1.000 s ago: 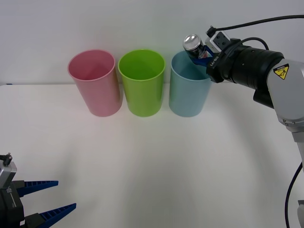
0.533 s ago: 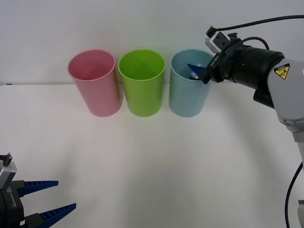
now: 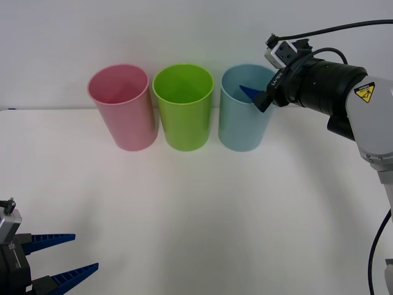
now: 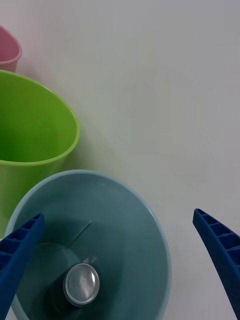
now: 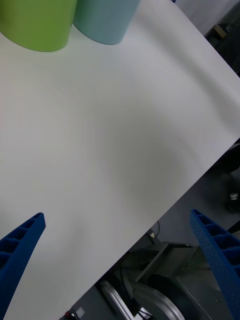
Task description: Put cans in the blue bin and PET bottles in the pink bin and trash in the green bin.
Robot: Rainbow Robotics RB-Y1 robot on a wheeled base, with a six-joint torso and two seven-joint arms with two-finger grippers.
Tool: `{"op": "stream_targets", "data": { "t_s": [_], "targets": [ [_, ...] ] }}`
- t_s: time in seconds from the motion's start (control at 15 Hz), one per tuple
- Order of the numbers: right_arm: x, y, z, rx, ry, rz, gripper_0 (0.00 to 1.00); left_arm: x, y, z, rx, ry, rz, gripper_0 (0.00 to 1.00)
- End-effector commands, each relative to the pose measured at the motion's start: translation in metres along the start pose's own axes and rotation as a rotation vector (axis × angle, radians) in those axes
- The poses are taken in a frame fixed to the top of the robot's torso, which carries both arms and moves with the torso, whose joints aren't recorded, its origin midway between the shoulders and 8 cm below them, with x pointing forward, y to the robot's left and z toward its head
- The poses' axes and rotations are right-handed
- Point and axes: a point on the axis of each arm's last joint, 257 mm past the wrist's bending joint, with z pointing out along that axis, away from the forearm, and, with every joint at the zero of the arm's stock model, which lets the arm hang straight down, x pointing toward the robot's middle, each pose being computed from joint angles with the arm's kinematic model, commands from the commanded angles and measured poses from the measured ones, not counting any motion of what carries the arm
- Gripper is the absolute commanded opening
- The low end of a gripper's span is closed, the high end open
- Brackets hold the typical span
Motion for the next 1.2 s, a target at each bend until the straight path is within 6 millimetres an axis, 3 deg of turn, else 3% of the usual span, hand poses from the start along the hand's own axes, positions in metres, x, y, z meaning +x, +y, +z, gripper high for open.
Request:
{"op": "stream_targets", "data": {
  "t_s": [0.07,0.33,0.53,0.93,1.2],
  "targets": [
    [-0.015,0.002,-0.004,-0.016,-0.044,0.01,1.0,0.0,0.0,0.0,0.0,0.0,0.0,1.0],
    [-0.041,0.009,-0.021,-0.07,-0.174,0.022,1.0,0.0,0.0,0.0,0.0,0.0,0.0,1.0],
    [-0.047,0.021,-0.046,-0.118,-0.262,0.027,1.0,0.0,0.0,0.0,0.0,0.0,0.0,1.0],
    [-0.029,0.043,-0.086,-0.151,-0.334,0.004,1.0,0.0,0.0,0.0,0.0,0.0,0.0,1.0],
    [-0.011,0.08,-0.112,-0.22,-0.389,0.013,1.0,0.0,0.0,0.0,0.0,0.0,0.0,1.0]
  ]
}}
